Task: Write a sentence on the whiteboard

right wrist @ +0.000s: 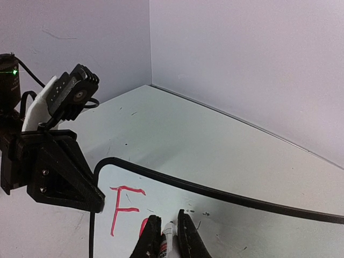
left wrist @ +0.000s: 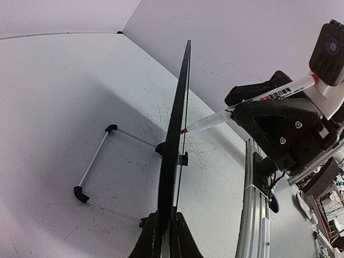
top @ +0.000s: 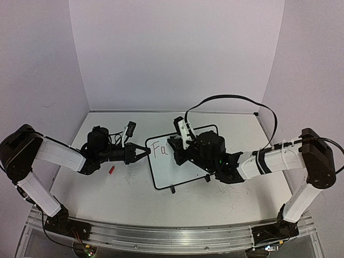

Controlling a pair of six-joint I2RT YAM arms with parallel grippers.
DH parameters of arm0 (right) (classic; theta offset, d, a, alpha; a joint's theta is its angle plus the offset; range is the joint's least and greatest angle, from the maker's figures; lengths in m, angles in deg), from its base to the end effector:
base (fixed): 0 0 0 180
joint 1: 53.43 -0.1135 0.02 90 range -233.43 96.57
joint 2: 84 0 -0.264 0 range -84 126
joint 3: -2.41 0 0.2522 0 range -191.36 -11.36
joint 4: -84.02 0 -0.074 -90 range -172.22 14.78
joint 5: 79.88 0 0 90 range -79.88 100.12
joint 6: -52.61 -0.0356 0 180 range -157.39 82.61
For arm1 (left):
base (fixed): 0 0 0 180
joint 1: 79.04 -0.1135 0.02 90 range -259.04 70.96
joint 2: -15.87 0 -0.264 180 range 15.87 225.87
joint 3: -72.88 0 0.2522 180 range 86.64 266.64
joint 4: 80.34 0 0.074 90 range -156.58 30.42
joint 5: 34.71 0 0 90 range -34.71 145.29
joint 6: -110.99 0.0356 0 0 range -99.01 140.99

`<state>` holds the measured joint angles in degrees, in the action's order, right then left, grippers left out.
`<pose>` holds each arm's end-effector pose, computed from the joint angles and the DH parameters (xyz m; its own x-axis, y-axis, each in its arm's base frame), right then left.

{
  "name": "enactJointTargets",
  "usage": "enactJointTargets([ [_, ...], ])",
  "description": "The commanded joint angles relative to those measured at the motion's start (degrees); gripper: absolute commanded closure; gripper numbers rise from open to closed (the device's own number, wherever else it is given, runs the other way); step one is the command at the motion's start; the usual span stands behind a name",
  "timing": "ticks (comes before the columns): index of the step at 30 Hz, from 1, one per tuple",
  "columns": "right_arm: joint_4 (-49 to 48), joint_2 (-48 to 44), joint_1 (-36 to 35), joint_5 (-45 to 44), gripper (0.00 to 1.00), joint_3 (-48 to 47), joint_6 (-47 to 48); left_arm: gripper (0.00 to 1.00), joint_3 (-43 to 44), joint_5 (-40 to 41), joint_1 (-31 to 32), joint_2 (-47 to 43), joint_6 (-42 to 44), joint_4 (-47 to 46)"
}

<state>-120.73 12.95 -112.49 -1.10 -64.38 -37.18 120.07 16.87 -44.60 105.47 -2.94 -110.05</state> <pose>0.2005 0.3210 0.2386 -0.0458 -0.0833 -0.9955 -0.7419 0.6702 -0.0220 0.2380 -0.1900 0.1850 -0.5482 -0.0094 -0.8363 0.7884 0.3277 -0.5206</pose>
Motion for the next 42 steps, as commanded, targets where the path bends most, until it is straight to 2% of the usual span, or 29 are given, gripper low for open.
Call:
enactJointTargets([
  [1,-1.9,-5.2,0.2,0.0,1.0,0.9,0.2,1.0,1.8,0.0,0.2,-1.4,2.2,0.5],
  [18,-0.6,-1.2,0.2,2.2,1.0,0.2,-2.0,1.0,1.6,0.2,0.2,-2.0,2.2,0.8],
  [42,-0.2,0.2,0.2,-1.1,1.0,-0.6,-1.3,1.0,1.5,0.2,0.2,-2.2,2.5,0.8],
])
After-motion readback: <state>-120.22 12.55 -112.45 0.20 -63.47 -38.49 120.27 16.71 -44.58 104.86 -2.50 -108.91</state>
